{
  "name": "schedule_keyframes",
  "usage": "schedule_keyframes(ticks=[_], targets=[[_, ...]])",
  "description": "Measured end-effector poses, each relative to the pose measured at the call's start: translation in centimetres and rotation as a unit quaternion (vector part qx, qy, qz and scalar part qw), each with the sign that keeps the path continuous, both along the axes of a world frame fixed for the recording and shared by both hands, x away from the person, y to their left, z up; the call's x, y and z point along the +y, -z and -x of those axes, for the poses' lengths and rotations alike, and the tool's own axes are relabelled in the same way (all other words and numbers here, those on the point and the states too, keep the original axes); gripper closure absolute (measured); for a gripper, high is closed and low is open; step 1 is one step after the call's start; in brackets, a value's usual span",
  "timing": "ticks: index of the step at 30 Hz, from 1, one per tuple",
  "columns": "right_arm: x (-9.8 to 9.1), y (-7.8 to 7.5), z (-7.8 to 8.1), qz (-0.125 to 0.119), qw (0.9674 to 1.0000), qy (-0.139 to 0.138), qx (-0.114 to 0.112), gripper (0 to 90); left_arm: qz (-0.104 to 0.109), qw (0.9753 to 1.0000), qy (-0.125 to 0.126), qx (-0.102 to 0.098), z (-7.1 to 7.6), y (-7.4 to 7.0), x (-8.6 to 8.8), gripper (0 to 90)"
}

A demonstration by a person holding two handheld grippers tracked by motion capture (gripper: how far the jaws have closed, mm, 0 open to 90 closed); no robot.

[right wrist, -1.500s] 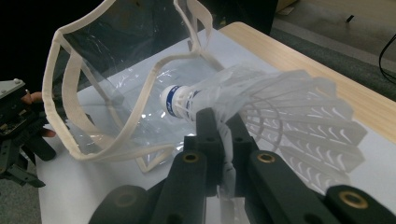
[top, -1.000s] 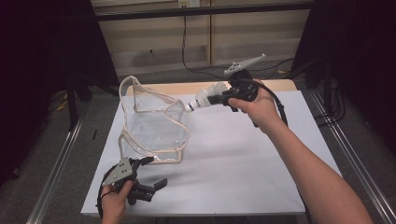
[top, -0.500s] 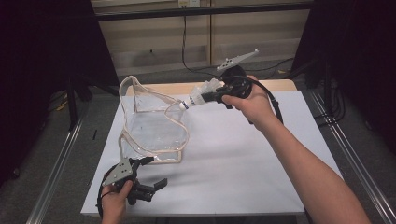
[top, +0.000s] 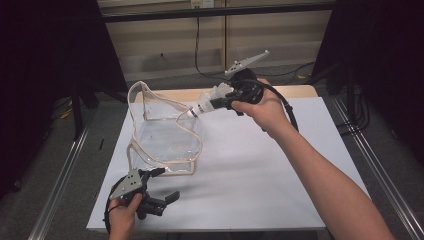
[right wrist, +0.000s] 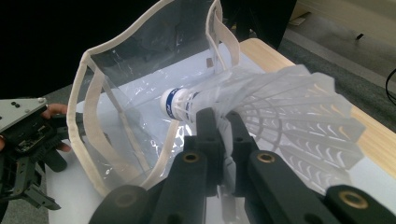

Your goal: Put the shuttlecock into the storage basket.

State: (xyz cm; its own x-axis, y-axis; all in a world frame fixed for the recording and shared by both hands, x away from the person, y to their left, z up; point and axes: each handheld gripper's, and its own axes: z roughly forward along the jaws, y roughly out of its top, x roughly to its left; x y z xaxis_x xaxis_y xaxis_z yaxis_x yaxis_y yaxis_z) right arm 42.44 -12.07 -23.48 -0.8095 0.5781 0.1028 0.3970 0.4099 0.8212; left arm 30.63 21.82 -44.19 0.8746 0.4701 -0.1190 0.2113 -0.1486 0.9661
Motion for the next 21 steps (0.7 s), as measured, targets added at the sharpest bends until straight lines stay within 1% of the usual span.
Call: schedule_keyframes(ticks=[4,7,9,13,21], targets=[[0.3,0.1,0.0,-0.002,1.0,-0.002,0.0,88.1,0.001,1.0,0.001,0.001,0.0,0.0,0.0,0.9],[0.7,0.1,-0.1,-0.001,1.0,-0.005,0.0,88.1,0.001,1.0,0.001,0.0,0.0,0.0,0.0,0.8],[1.0,0.0,-0.1,0.006,1.0,-0.007,-0.003,88.1,0.0,1.0,0.0,0.001,0.0,0.0,0.0,0.8],[1.5,0.0,-0.1,0.003,0.9999,-0.011,-0.001,88.1,0.001,1.0,0.001,0.0,0.0,0.0,0.0,0.8],[2.0,0.0,-0.2,0.008,0.9998,-0.017,-0.003,88.1,0.004,1.0,0.002,0.0,0.0,0.0,0.0,0.9]])
